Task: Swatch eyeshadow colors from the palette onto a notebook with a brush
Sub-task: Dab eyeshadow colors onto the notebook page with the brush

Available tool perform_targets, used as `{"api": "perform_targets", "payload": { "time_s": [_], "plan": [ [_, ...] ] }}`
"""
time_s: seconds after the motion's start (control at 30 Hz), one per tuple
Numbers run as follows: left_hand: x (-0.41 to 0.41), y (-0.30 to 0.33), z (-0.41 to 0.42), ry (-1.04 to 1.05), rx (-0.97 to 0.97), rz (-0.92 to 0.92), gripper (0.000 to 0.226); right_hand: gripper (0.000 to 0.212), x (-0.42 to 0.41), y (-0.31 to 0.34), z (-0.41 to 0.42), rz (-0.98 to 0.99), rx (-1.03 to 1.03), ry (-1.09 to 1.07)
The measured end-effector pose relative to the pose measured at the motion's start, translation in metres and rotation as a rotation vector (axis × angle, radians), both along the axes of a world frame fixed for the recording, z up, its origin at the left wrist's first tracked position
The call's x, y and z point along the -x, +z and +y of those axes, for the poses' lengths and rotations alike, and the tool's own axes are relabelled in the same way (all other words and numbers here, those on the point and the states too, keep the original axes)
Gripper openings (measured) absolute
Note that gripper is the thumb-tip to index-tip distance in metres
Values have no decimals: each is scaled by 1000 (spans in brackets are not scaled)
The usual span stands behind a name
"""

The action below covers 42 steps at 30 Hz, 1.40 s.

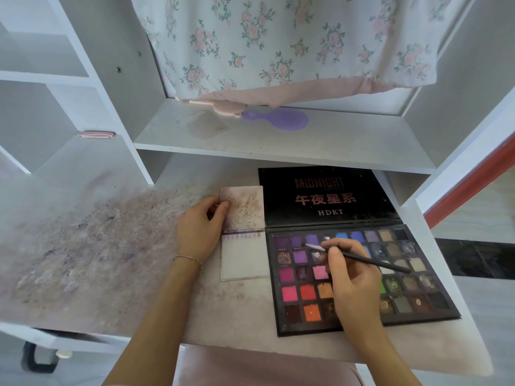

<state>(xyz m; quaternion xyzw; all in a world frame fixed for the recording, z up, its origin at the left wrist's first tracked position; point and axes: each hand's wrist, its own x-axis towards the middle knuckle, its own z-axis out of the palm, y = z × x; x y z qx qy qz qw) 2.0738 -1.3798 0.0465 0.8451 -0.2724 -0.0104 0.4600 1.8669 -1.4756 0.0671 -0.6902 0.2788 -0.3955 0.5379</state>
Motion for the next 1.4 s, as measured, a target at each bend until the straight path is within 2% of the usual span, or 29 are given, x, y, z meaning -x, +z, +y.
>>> {"api": "perform_targets", "payload": {
  "time_s": [0.17,0.4,0.53,0.83,0.97,1.1,1.4],
  "plan": [
    [0,2,2,-15,-7,16,22,17,3,-2,9,19,88,-5],
    [4,2,4,-26,31,22,17,25,-13,1,-6,93,162,30],
    [5,6,9,-86,-30,6,19,35,-18,0,-12,169,148,67],
    [18,12,36,-127,-18,95,52,23,-29,0,-15,247,125,86],
    [31,5,50,-216,-205,-100,61,22,-36,-1,-18,286,123,89],
    [34,0,63,-278,-398,-205,74,26,-38,-3,-19,323,179,110],
    [32,-2,65,-289,-392,-225,68,26,-39,-6,-20,353,189,103]
  ]
}}
